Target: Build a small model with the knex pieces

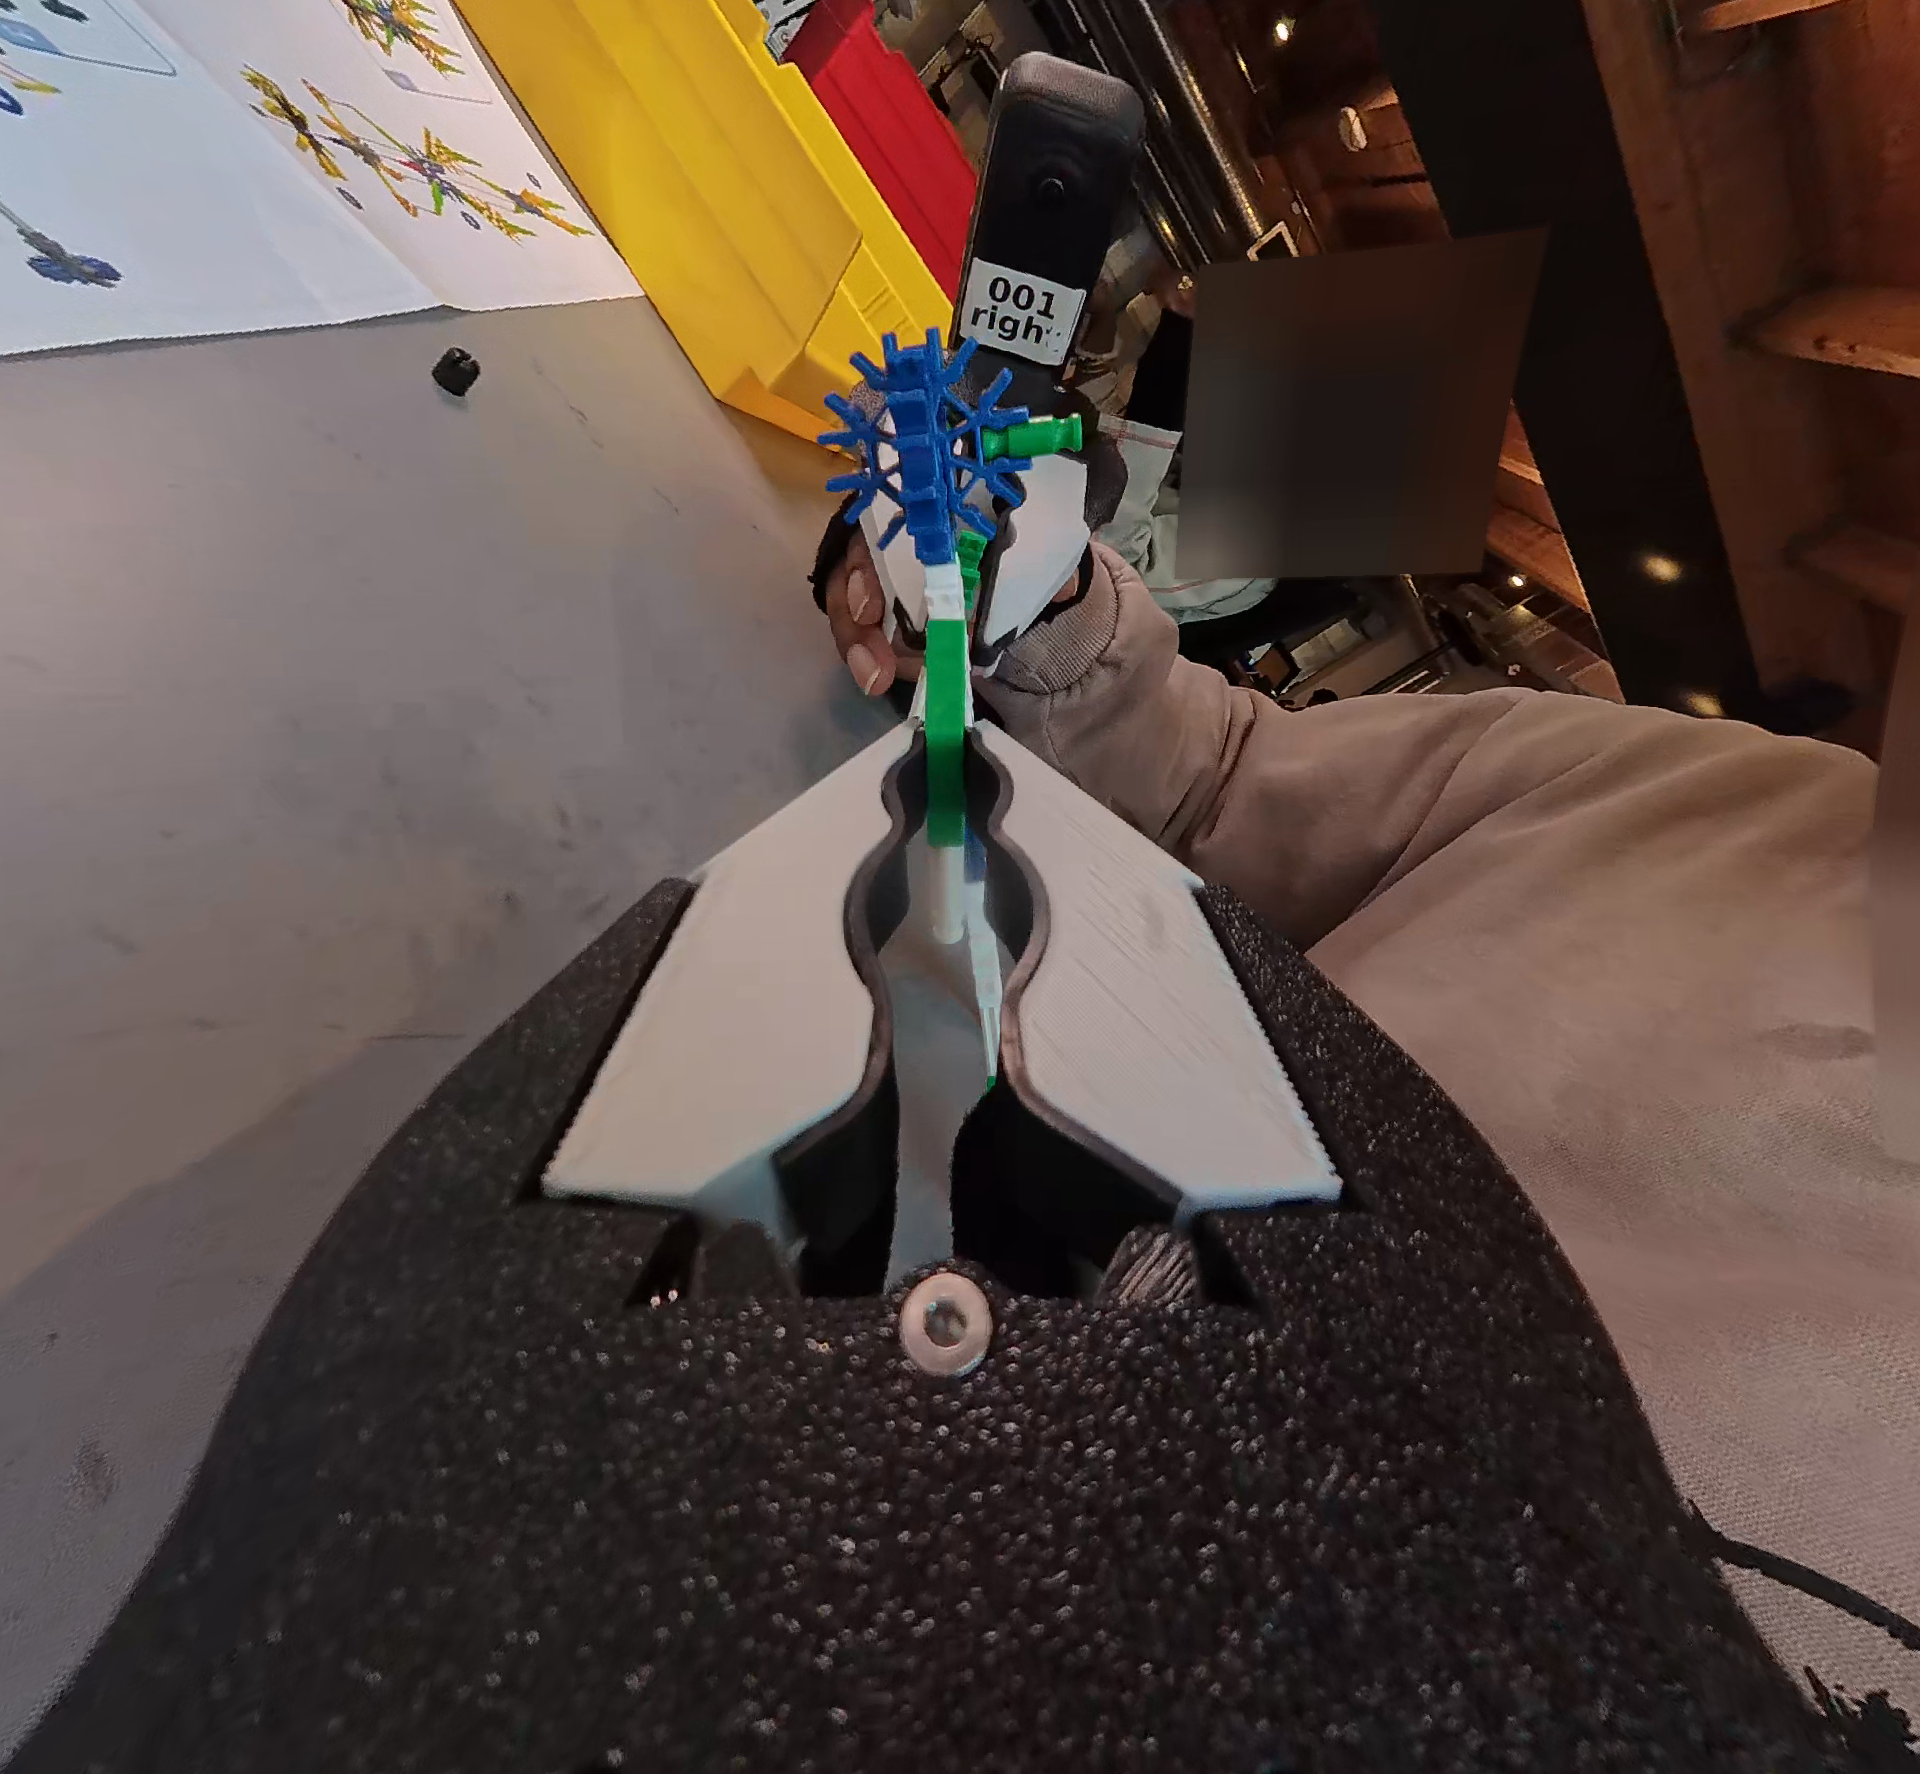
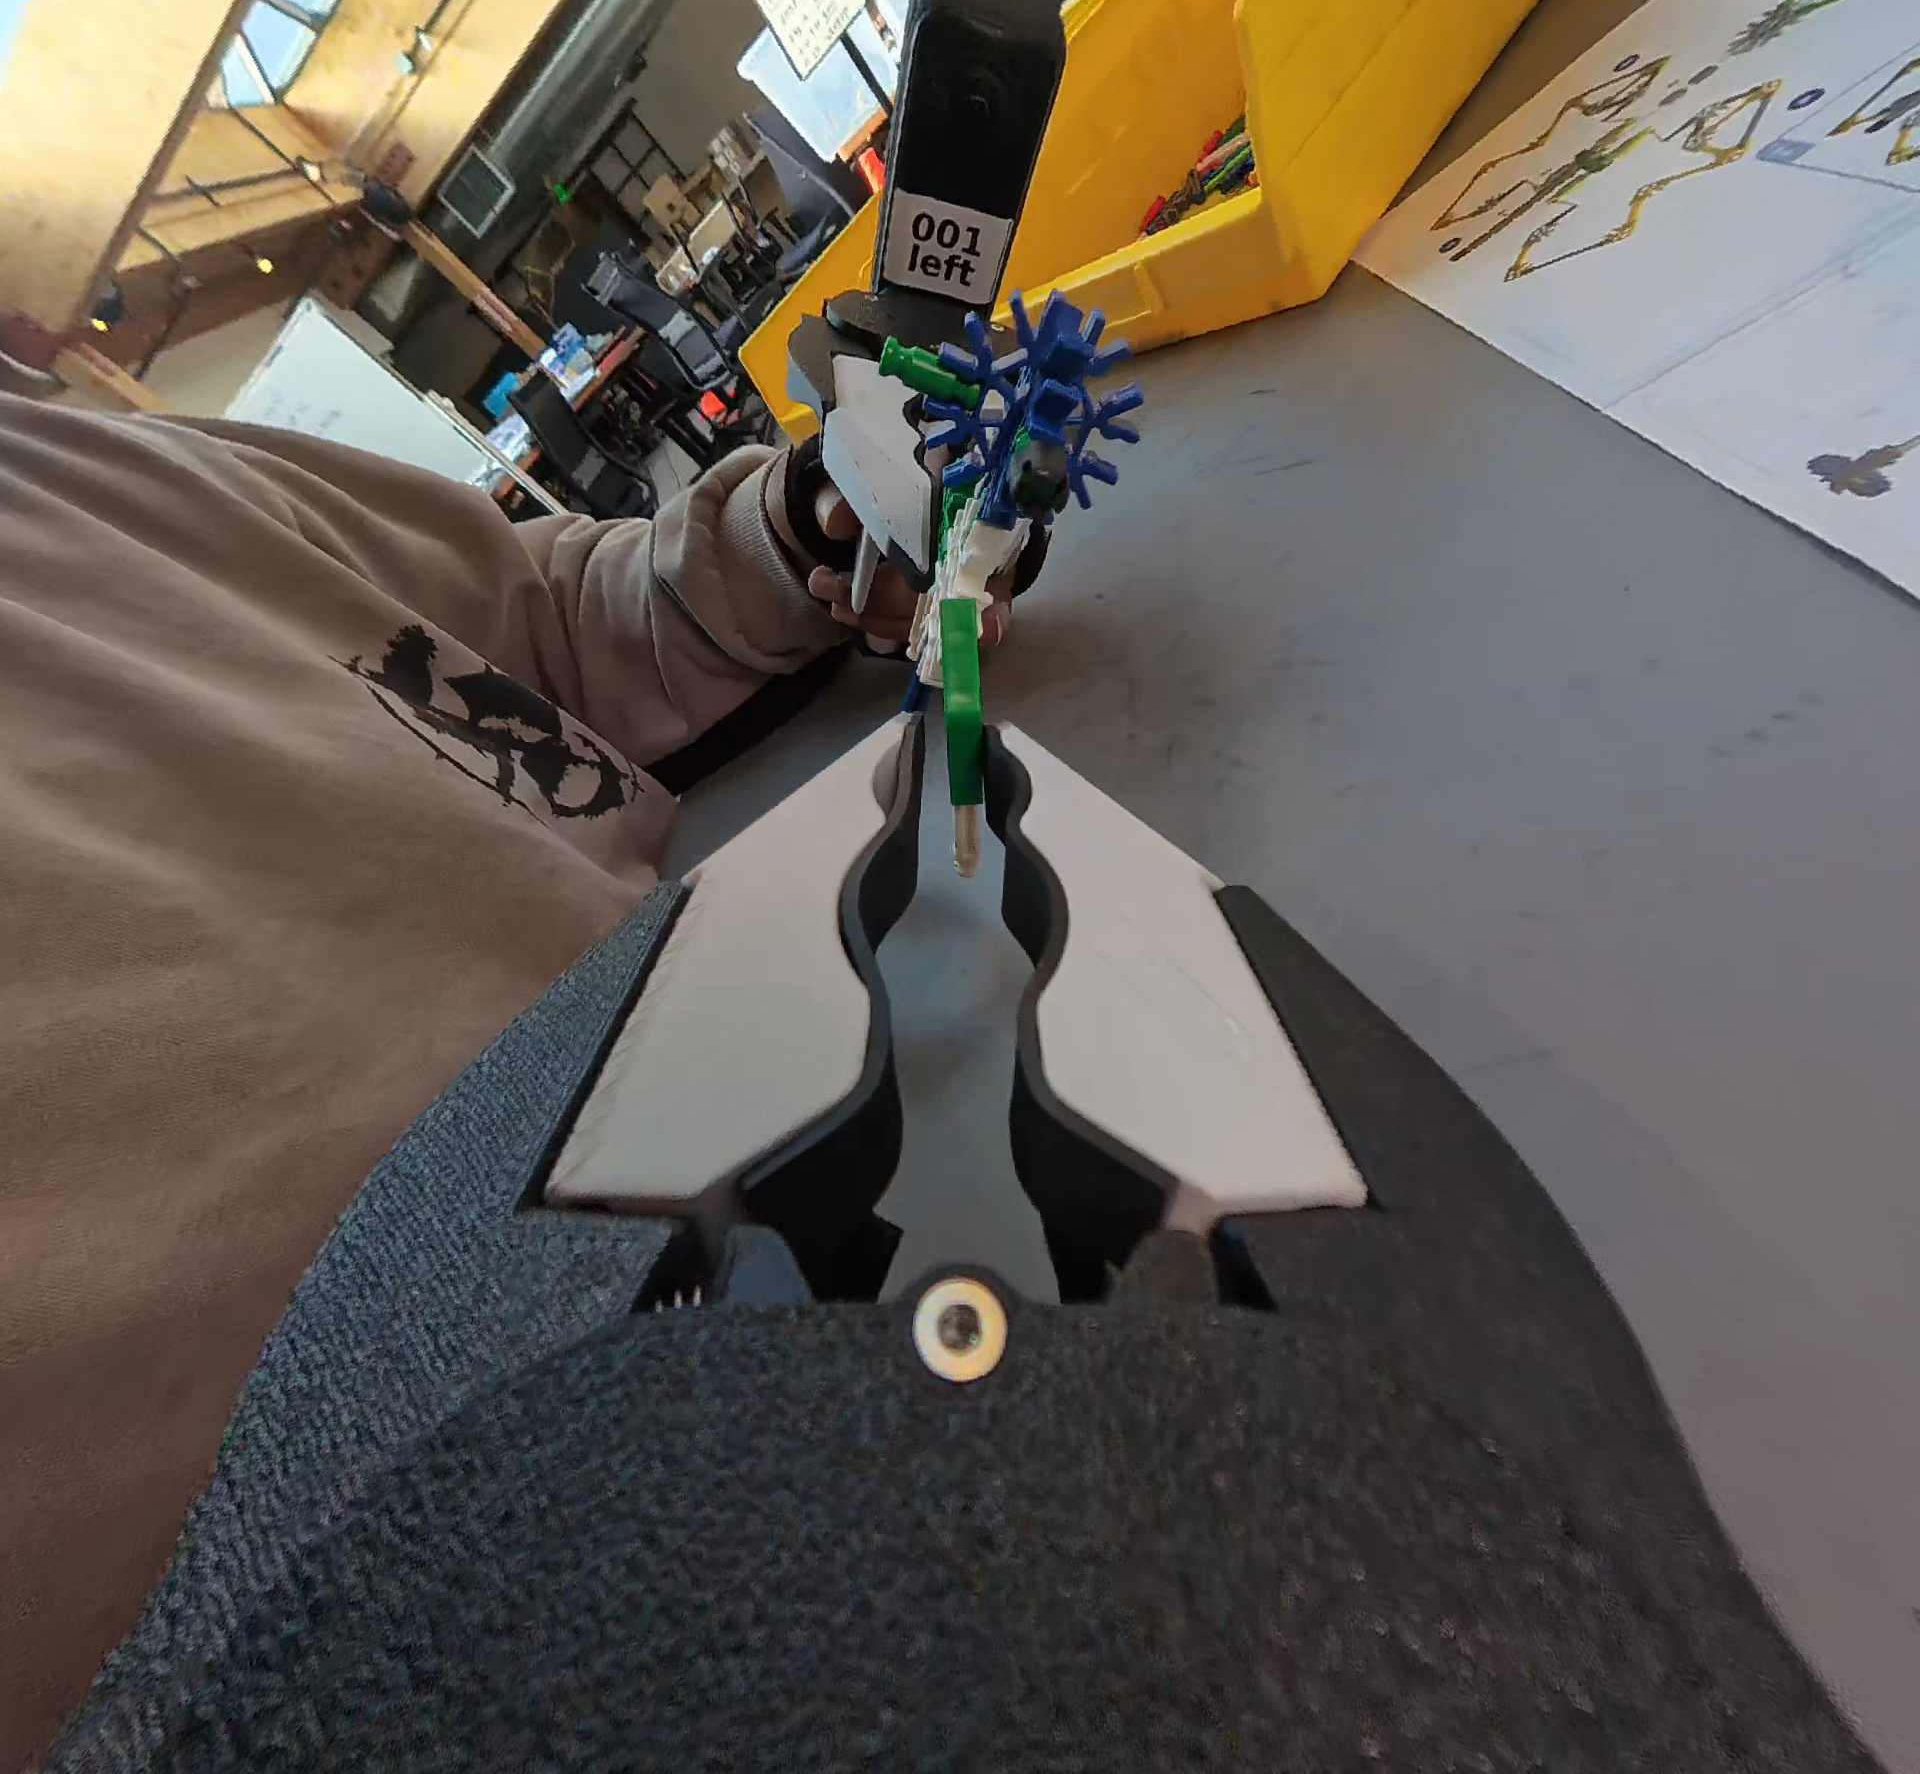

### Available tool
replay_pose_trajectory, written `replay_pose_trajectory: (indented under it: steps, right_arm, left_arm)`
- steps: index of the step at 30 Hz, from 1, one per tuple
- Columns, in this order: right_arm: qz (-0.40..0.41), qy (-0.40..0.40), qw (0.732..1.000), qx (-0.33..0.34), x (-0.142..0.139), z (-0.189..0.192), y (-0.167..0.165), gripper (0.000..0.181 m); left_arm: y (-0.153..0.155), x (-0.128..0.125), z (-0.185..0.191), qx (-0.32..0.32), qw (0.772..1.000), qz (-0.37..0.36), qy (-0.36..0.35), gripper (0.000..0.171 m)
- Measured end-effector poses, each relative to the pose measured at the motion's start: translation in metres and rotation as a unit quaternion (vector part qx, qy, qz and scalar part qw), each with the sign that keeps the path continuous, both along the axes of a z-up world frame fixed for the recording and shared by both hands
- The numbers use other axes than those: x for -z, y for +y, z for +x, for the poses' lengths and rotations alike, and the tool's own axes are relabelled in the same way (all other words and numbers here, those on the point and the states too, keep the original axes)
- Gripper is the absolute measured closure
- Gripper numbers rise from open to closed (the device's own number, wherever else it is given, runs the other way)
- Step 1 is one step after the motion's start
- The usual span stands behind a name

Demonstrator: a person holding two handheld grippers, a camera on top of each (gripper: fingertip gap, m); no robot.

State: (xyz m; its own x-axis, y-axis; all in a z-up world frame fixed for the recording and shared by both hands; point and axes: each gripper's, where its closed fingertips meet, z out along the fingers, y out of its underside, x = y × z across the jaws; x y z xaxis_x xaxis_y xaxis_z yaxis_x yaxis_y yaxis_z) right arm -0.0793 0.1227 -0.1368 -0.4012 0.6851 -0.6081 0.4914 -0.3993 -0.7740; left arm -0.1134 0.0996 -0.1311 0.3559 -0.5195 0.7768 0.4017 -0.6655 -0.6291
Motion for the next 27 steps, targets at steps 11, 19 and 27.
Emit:
replay_pose_trajectory:
  steps: [11,19,27]
  right_arm:
    - [-0.146,-0.052,0.988,0.017,0.0,-0.002,0.007,0.177]
    - [-0.154,-0.064,0.986,0.029,0.006,-0.004,0.01,0.177]
    - [-0.056,-0.115,0.99,0.051,0.032,-0.002,0.018,0.174]
  left_arm:
    - [0.005,0.002,-0.003,-0.018,1.0,-0.01,0.001,0.168]
    - [0.006,0.008,-0.003,-0.02,0.998,-0.048,-0.03,0.168]
    - [0.006,0.037,-0.013,-0.033,0.992,-0.083,0.089,0.15]
